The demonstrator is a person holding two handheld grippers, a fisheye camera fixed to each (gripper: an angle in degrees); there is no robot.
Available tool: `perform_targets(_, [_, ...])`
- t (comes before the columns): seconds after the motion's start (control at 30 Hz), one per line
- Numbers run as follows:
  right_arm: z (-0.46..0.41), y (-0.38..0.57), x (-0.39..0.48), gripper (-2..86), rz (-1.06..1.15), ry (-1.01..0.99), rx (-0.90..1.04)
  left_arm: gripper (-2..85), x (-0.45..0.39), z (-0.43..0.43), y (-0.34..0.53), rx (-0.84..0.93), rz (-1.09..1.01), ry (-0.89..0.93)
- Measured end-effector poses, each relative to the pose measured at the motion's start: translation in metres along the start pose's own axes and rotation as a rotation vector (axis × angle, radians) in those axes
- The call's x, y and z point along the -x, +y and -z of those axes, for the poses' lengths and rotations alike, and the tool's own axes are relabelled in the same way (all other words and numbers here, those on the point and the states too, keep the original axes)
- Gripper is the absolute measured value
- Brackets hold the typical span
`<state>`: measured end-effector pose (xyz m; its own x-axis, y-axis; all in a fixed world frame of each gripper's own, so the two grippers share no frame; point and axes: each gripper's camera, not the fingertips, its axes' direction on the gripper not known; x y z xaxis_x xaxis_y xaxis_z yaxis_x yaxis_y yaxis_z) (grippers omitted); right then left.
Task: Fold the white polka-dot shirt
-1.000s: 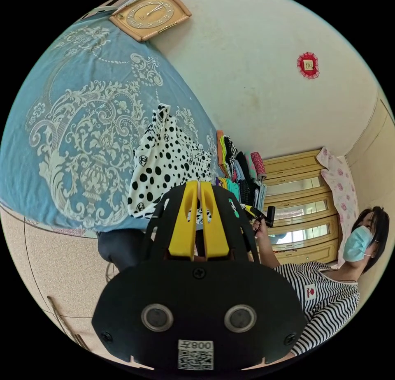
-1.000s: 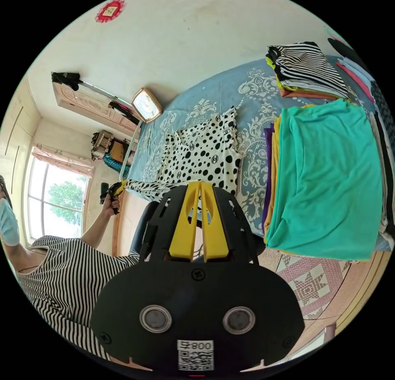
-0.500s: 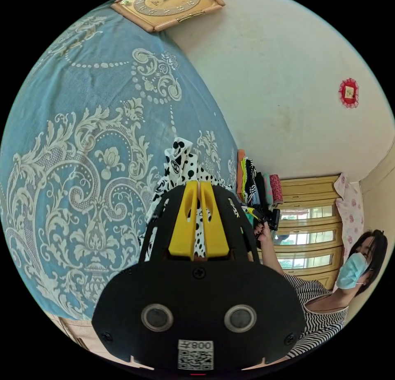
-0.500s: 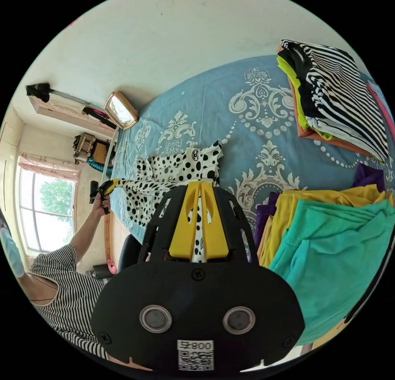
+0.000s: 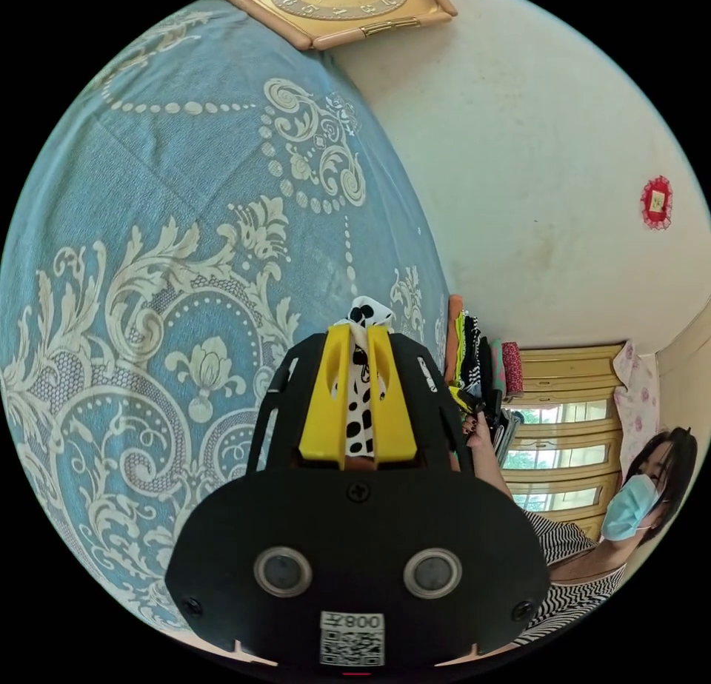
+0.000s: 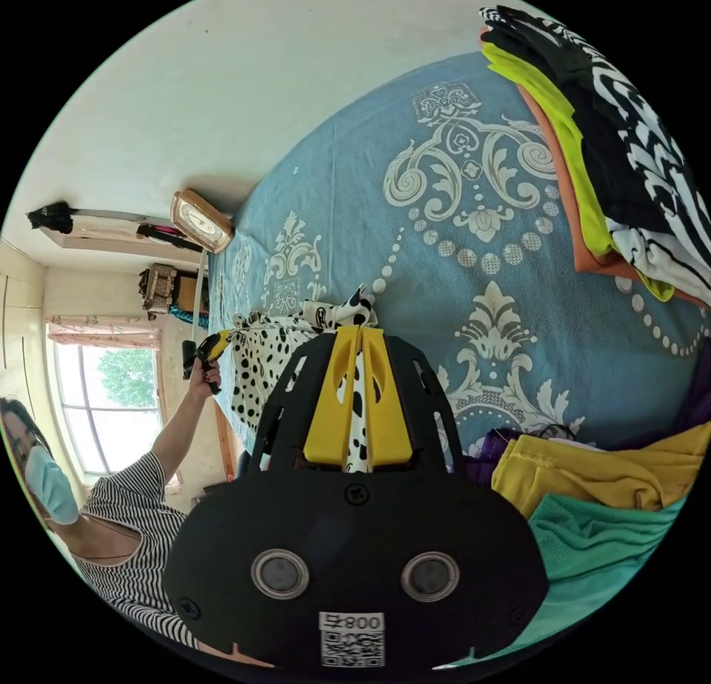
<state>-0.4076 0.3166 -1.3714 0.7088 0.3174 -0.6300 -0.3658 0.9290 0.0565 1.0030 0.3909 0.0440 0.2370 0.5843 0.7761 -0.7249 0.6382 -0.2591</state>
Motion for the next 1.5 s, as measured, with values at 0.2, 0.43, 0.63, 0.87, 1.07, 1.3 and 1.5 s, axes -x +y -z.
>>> perform_targets(0.2, [0.024,0.0,0.034,0.3,0.025,-0.023,-0.129,4.9,-0.022,-0.002,0.016,-0.161,-0.05,0.01])
perform_targets(0.43, [-0.033,-0.003,0.144,0.1,0.245,0.291,-0.05,6.2,-0.109,-0.094,0.036,0.068,-0.36,-0.178])
perform_targets(0.63, [-0.087,-0.021,0.206,0.2,0.331,0.496,0.007,6.3,-0.162,-0.178,0.026,0.111,-0.515,-0.496])
perform_targets(0.87, [-0.105,-0.033,0.227,0.0,0.337,0.557,0.019,1.0,-0.177,-0.213,0.025,0.096,-0.519,-0.582])
perform_targets(1.07, [-0.077,-0.037,0.246,0.1,0.342,0.494,-0.042,0.3,-0.195,-0.205,0.025,0.024,-0.535,-0.512])
perform_targets(1.3, [-0.045,-0.04,0.271,1.3,0.364,0.353,-0.123,0.2,-0.203,-0.215,0.021,0.01,-0.547,-0.499])
perform_targets(1.5, [-0.094,-0.047,0.304,5.9,0.438,0.407,-0.005,0.2,-0.193,-0.223,0.02,0.021,-0.509,-0.472])
